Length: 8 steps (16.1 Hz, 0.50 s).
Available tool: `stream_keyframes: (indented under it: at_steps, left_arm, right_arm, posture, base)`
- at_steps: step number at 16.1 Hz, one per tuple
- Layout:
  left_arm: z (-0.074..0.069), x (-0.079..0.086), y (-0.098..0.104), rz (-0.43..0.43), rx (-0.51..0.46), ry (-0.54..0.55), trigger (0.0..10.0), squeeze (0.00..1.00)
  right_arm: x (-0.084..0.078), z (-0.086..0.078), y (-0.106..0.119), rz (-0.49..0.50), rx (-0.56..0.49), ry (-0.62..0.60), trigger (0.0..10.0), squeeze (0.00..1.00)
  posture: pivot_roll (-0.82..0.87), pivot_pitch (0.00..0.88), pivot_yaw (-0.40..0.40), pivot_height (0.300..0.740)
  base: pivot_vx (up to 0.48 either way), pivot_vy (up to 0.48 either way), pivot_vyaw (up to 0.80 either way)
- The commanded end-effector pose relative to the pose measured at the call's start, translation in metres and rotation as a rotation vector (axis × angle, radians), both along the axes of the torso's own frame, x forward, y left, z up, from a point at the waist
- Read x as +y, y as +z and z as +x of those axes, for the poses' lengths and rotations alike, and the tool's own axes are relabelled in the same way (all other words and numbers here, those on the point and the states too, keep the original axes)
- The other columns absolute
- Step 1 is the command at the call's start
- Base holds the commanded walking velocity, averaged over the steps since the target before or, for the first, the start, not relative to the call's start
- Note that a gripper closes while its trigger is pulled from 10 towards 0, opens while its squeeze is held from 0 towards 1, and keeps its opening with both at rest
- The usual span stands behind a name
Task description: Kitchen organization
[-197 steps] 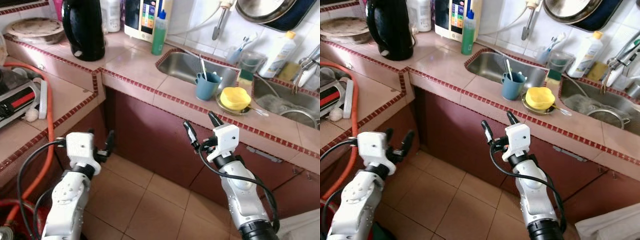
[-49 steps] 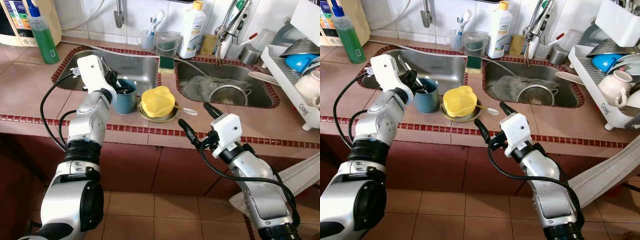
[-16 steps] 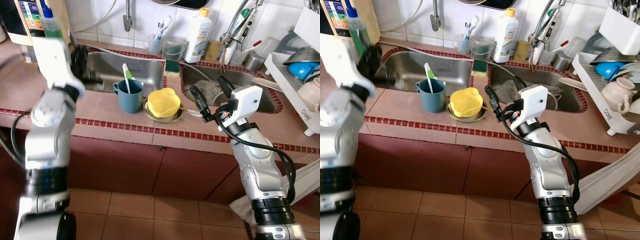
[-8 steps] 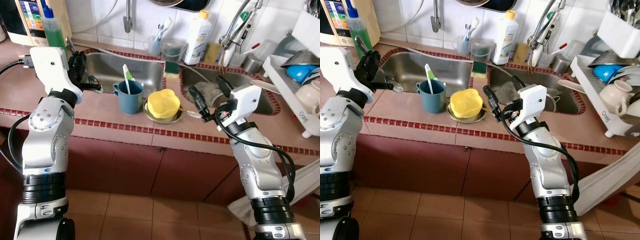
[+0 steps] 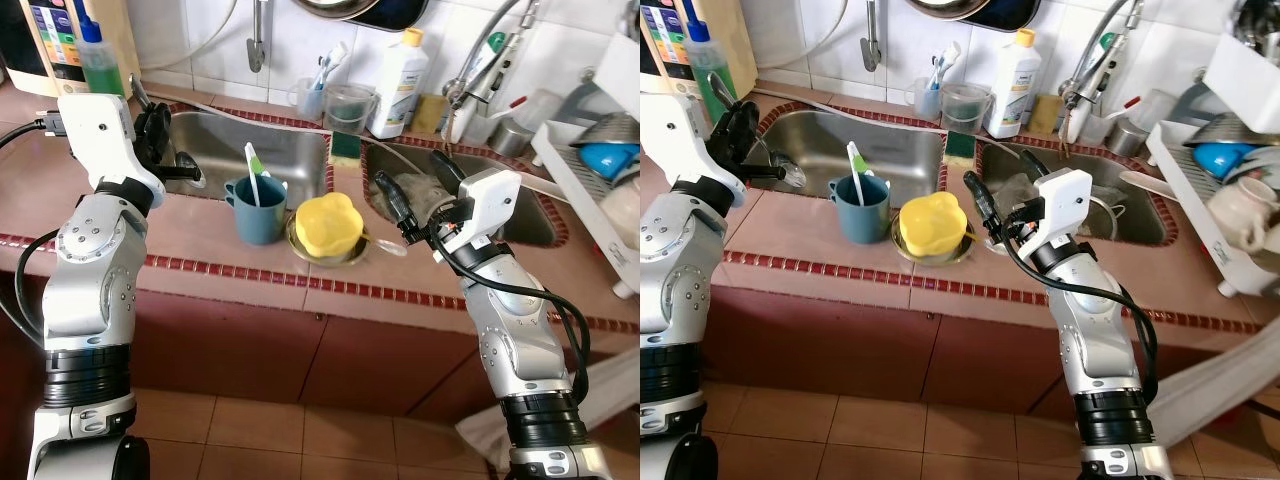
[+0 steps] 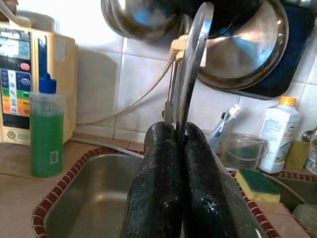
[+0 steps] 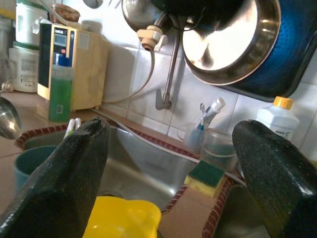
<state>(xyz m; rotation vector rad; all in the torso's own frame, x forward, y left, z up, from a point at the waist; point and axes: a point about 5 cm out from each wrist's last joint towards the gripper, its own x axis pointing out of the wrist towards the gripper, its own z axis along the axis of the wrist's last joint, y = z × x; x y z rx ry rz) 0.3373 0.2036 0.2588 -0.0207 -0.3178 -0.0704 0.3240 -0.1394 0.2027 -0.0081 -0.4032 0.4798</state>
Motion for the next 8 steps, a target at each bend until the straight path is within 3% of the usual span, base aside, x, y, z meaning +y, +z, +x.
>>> stream_keyframes:
  at_steps: [1,8]
  left_arm:
    - [-0.0005,-0.0037,0.0035,-0.005,-0.01,-0.011,10.0,0.0]
    - [-0.0002,-0.0038,0.0041,-0.007,-0.008,-0.011,10.0,0.0]
  right_arm:
    - [-0.0043,0.0027,0.0039,0.004,0.0,-0.012,10.0,0.0]
    - [-0.0036,0.0019,0.003,0.008,0.004,-0.009,10.0,0.0]
  posture:
    - [0.06,0.0,-0.137,0.74]
    - [0.06,0.0,-0.134,0.74]
  base:
    - [0.356,0.0,0.0]
    - [0.351,0.0,0.0]
